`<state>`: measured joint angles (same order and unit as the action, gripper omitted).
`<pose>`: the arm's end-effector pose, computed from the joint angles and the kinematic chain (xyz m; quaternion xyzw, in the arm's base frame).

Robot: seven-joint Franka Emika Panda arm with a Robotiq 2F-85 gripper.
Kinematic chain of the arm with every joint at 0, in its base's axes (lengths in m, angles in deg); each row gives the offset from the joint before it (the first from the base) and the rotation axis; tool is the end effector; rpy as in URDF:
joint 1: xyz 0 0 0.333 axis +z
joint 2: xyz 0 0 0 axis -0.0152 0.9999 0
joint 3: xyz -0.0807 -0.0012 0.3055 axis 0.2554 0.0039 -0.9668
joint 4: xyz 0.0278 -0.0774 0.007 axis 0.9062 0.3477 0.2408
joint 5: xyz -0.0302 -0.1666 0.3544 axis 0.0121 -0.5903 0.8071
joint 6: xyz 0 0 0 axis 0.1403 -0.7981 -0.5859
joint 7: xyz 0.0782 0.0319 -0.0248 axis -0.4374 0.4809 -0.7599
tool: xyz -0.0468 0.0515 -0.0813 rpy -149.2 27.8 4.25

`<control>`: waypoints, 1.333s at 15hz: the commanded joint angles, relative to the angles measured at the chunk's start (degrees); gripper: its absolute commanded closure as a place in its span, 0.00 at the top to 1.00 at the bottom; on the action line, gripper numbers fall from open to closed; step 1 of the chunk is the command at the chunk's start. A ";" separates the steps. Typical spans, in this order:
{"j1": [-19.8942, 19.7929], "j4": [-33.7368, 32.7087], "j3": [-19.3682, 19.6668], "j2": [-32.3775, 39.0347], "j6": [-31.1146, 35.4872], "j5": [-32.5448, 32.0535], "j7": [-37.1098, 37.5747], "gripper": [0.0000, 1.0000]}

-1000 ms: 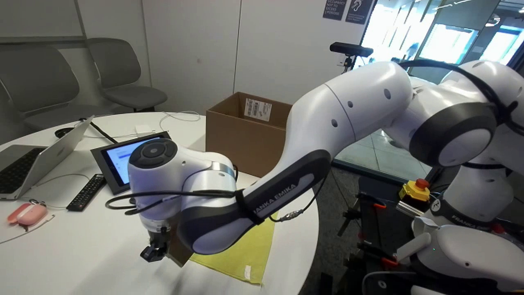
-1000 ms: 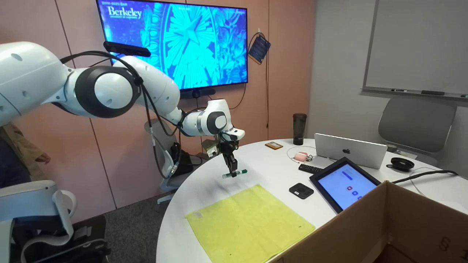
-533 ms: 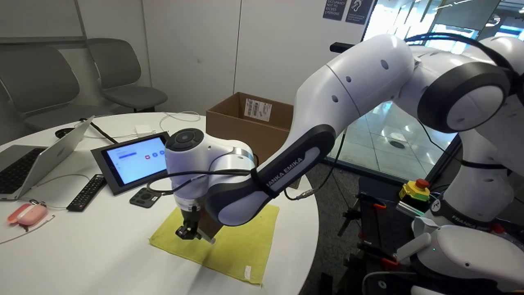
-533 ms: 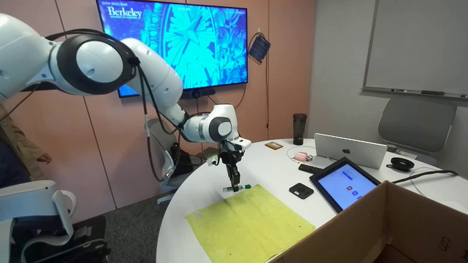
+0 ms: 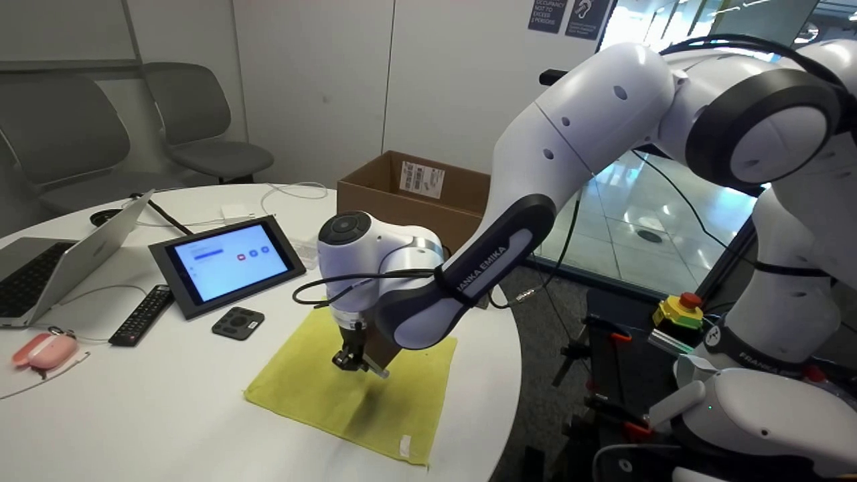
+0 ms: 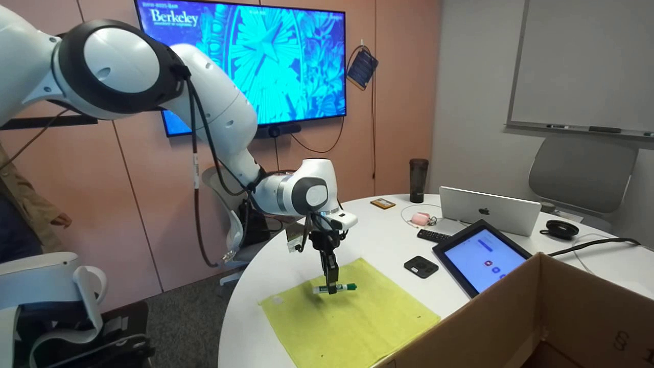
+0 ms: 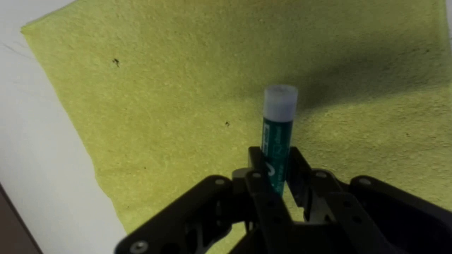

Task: Put the marker on the green towel, then wrap the marker in the towel and put it in the box

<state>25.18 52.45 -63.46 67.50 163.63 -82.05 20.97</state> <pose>0.6332 0.2258 0.0853 0.9878 -0.1093 0.0070 0.1105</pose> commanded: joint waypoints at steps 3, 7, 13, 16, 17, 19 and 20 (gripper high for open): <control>0.10 -0.35 1.62 1.41 0.07 -3.82 0.01 0.13; -0.33 -2.05 2.07 3.95 -1.39 -5.01 -0.40 0.14; -0.75 -2.97 1.94 5.72 -0.87 -4.80 -0.75 0.14; -0.87 -2.63 1.73 5.31 -0.38 -4.69 -0.93 0.15; -0.85 -2.58 1.74 5.26 -0.35 -4.73 -1.00 0.17; -0.74 -2.30 1.85 4.99 -0.14 -4.81 -0.87 0.42; -0.80 -2.10 1.76 4.82 0.11 -4.76 -0.95 0.46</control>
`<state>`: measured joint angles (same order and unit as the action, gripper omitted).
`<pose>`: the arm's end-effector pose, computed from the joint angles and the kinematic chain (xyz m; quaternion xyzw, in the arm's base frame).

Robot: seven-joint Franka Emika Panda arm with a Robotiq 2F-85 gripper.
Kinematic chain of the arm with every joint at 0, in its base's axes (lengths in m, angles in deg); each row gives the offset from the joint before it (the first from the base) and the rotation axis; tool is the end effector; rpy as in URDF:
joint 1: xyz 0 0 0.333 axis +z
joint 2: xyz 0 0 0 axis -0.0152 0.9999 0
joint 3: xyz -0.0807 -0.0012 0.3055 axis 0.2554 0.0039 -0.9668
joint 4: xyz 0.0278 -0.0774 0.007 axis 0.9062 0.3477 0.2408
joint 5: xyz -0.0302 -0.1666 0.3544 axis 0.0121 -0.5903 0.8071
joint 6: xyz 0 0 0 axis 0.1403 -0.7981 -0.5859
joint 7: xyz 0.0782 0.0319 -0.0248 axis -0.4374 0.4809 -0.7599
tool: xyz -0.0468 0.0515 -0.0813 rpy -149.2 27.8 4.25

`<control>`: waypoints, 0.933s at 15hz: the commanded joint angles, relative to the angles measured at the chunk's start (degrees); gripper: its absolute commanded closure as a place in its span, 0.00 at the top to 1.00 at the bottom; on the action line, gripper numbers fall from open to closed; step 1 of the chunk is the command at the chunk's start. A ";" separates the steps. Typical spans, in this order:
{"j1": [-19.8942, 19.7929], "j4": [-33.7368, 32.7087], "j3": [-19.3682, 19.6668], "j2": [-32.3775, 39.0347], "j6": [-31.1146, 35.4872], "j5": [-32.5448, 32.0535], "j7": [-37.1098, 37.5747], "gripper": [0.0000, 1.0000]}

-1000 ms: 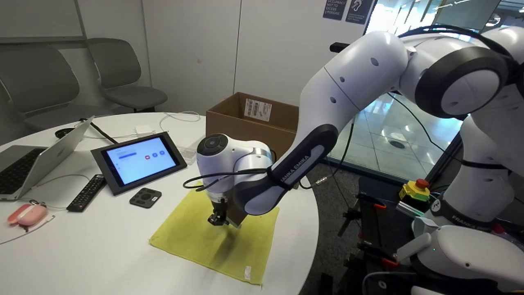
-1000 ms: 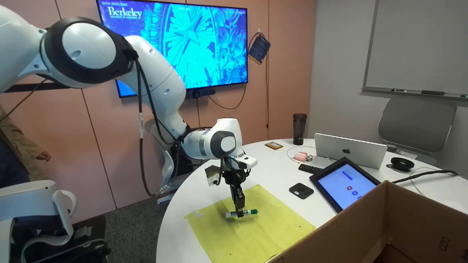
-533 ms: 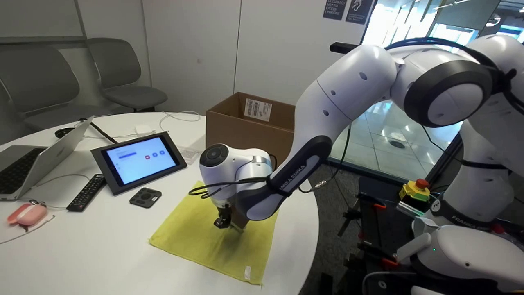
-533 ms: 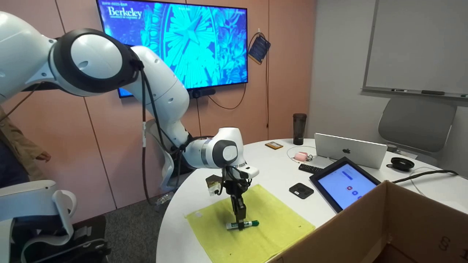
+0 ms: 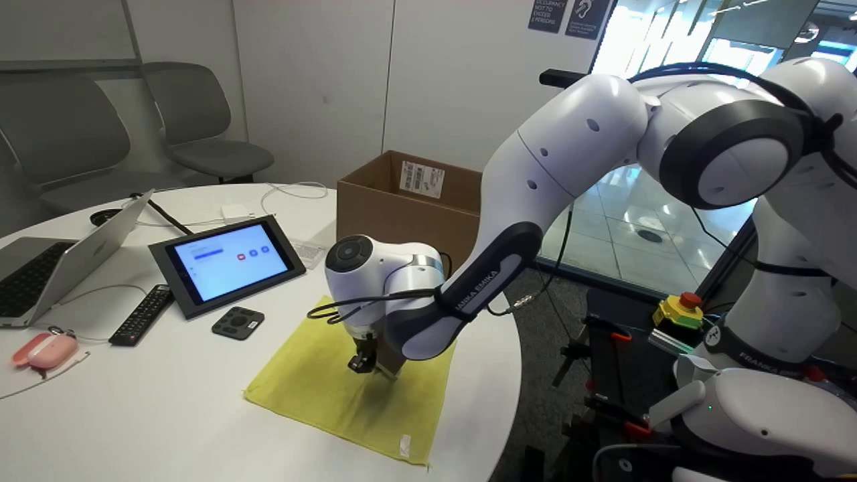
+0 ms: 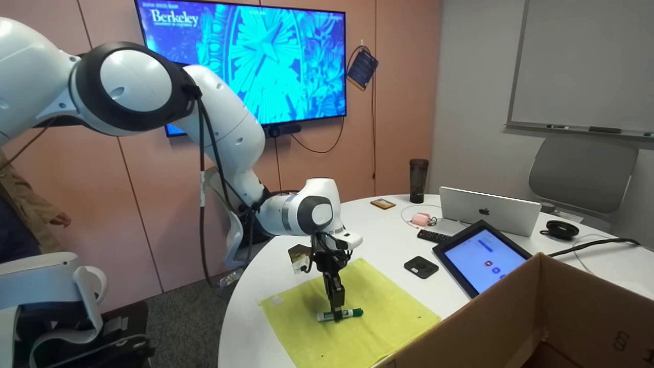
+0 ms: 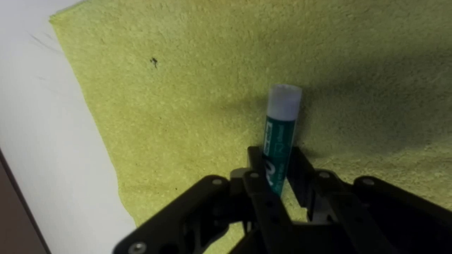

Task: Put the marker on the green towel, then wrap the marker in the towel and put it in the box

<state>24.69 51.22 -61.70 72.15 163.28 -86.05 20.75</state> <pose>0.6290 0.1967 0.0412 0.9834 -0.0889 -0.0058 0.1581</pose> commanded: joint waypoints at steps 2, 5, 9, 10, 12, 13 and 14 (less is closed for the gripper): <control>-0.34 0.08 -0.11 -0.71 1.32 -0.79 -0.96 0.62; 0.31 1.45 0.55 -2.15 2.74 -1.30 -0.45 0.86; -0.11 5.38 0.86 -5.50 5.54 -0.99 0.28 1.00; -0.53 7.31 0.82 -6.90 6.96 -0.55 0.48 1.00; -1.08 10.78 0.98 -9.10 9.31 0.07 1.20 1.00; -1.44 12.98 1.15 -10.37 10.56 0.43 1.79 1.00; -1.77 14.82 1.31 -11.39 11.52 0.72 2.34 1.00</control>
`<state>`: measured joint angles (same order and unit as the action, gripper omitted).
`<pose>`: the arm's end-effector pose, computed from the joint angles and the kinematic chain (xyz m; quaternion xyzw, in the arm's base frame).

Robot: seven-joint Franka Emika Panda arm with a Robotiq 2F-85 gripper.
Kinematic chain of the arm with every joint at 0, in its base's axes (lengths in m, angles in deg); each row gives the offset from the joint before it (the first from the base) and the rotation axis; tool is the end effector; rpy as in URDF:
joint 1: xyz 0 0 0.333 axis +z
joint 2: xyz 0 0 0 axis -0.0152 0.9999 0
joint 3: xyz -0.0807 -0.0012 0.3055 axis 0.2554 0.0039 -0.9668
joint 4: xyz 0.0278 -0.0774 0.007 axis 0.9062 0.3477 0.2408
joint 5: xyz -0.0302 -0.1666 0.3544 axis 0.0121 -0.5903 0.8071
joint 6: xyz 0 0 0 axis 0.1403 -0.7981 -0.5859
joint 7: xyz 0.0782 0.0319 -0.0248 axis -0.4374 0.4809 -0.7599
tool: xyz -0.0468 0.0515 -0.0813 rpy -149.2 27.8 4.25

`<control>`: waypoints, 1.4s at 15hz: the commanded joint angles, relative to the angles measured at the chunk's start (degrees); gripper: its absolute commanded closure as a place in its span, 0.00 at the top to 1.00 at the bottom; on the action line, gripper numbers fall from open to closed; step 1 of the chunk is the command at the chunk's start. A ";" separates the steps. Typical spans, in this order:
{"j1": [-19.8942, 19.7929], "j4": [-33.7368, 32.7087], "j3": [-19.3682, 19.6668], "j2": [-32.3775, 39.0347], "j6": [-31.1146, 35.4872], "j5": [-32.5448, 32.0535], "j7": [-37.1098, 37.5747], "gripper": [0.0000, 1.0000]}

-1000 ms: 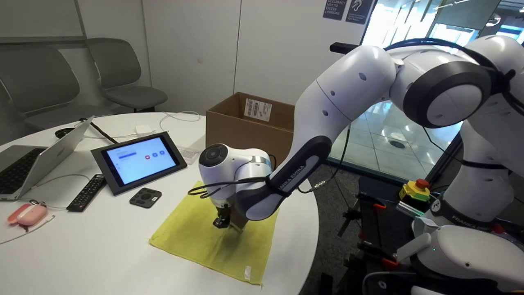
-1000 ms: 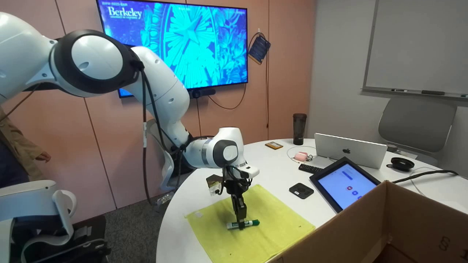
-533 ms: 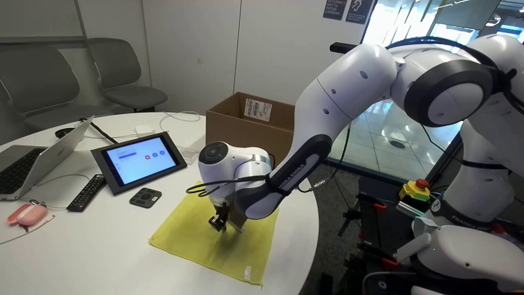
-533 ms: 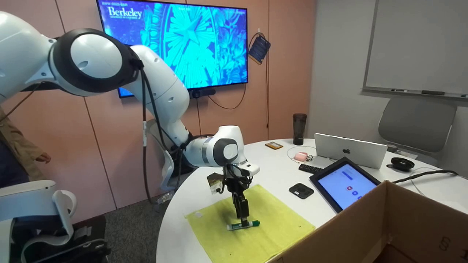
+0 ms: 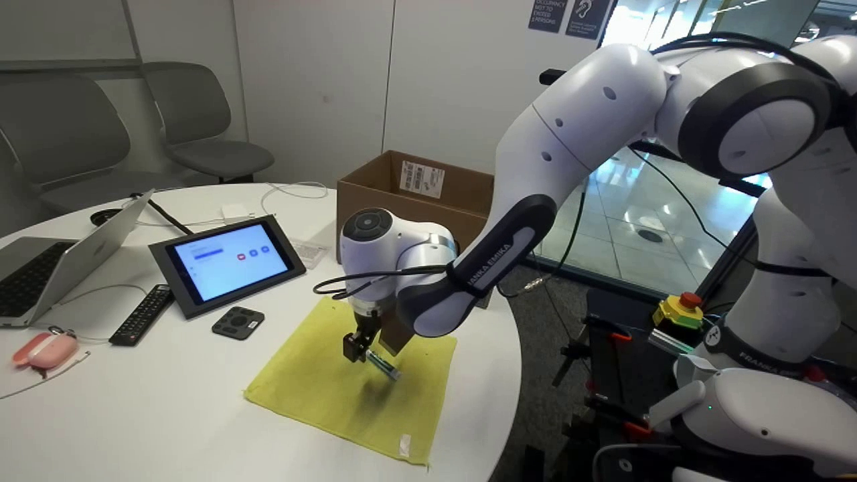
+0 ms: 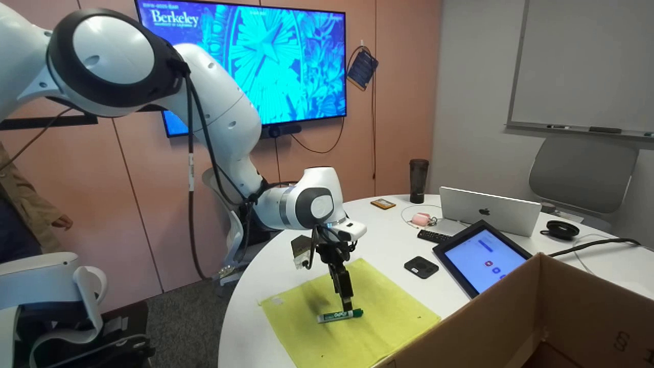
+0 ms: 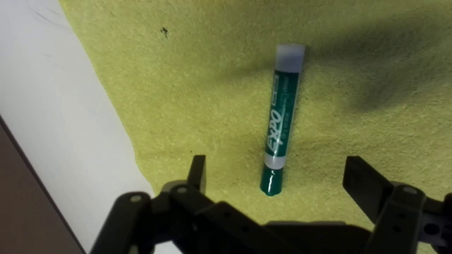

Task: Put the marker on the green towel, then wrap the marker in the towel and put it in the box

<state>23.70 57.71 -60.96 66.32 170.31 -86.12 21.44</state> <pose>0.6312 0.1797 0.0774 0.9857 -0.1059 0.0375 0.1258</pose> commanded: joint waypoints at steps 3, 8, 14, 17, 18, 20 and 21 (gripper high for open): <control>-1.76 13.52 1.11 -7.73 7.36 2.12 3.69 1.00; -3.30 19.21 1.18 -8.26 10.41 4.99 6.19 1.00; -4.34 22.87 1.05 -7.36 13.10 9.14 7.04 1.00; -4.13 25.91 1.51 -8.35 15.14 10.29 7.88 1.00; -4.14 26.76 1.68 -8.50 16.21 10.77 8.13 1.00; -4.70 28.38 1.66 -8.96 18.18 11.71 7.25 1.00; -5.17 28.92 1.46 -8.97 19.02 11.95 6.37 1.00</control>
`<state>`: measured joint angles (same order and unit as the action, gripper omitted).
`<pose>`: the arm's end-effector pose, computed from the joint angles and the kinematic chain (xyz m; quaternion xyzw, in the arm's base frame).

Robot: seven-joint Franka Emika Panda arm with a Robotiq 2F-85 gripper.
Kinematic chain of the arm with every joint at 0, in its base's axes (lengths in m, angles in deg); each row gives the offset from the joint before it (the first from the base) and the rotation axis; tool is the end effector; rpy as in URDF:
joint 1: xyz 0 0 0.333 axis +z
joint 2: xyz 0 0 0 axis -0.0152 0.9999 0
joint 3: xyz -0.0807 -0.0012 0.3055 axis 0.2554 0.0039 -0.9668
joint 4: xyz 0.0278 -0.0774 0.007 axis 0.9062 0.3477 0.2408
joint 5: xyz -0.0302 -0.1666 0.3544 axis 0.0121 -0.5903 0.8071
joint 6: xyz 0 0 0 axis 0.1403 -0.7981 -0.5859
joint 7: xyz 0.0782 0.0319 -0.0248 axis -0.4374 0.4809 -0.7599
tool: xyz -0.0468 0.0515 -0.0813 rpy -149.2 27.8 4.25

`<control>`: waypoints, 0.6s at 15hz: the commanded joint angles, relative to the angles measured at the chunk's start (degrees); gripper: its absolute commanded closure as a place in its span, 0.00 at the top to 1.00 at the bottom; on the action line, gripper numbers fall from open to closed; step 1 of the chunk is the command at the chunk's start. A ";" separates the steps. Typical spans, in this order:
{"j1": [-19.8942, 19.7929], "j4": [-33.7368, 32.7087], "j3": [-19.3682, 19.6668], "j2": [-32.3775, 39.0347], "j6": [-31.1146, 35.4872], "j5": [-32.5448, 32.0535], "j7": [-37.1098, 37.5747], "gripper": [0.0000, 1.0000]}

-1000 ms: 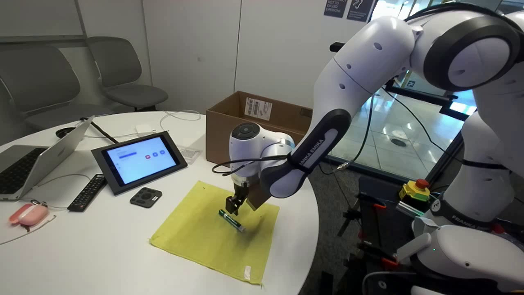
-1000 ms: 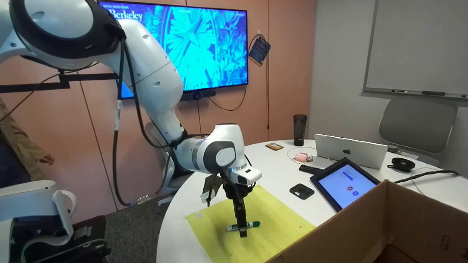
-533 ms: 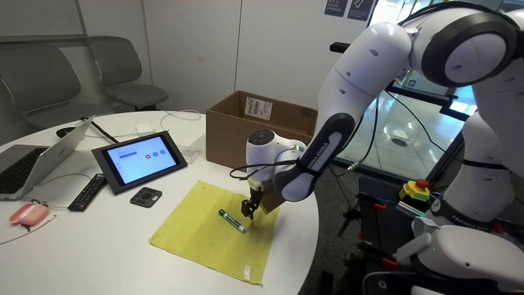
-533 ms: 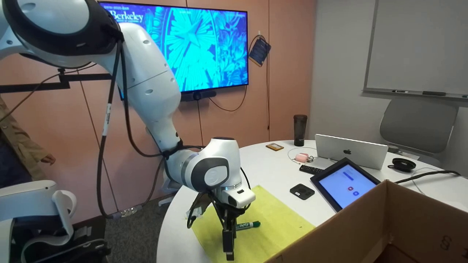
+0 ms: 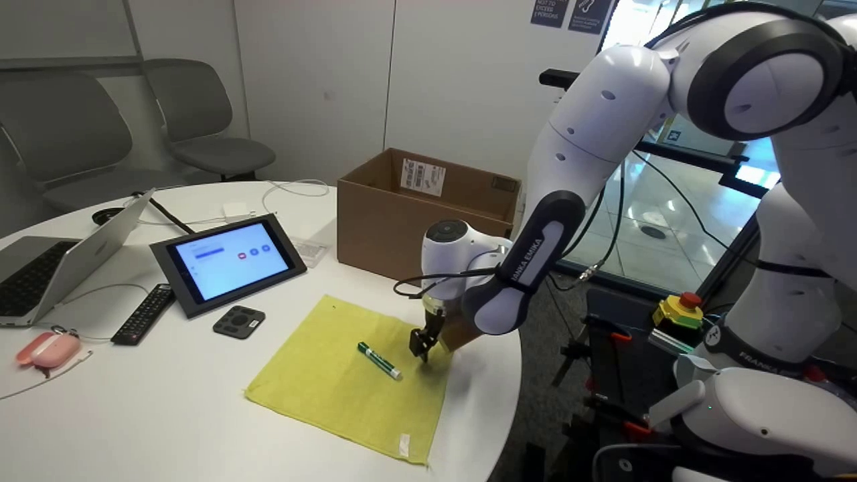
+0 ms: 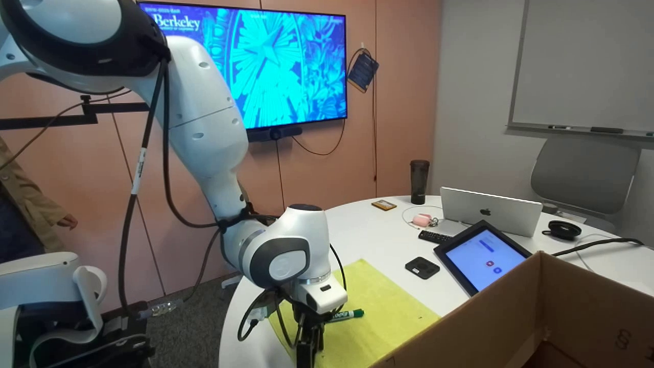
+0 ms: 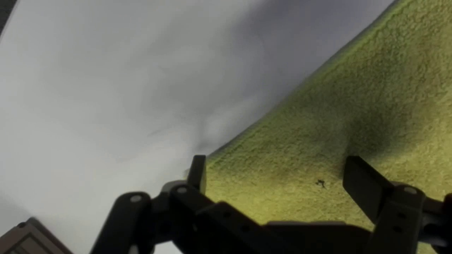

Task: Put the marker on the green towel, then wrap the marker in the towel and put it in the box

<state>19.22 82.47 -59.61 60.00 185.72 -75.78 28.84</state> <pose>0.5269 0.0766 0.0343 0.9514 -0.2946 -0.0064 0.0898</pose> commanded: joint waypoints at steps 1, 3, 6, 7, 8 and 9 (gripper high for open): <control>-1.25 4.88 -0.19 -2.79 4.90 1.75 -1.86 1.00; -2.44 5.96 -0.53 -3.54 7.01 1.82 -3.63 1.00; -3.55 5.59 -0.44 -3.02 9.54 1.81 -6.41 1.00; -4.13 5.08 -0.62 -2.71 10.07 1.87 -7.78 1.00; -4.41 4.49 -0.59 -2.13 10.69 2.04 -8.76 1.00; -4.95 4.03 -0.75 -1.71 10.89 2.34 -9.86 1.00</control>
<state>15.80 85.95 -59.61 59.05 194.34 -75.56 23.66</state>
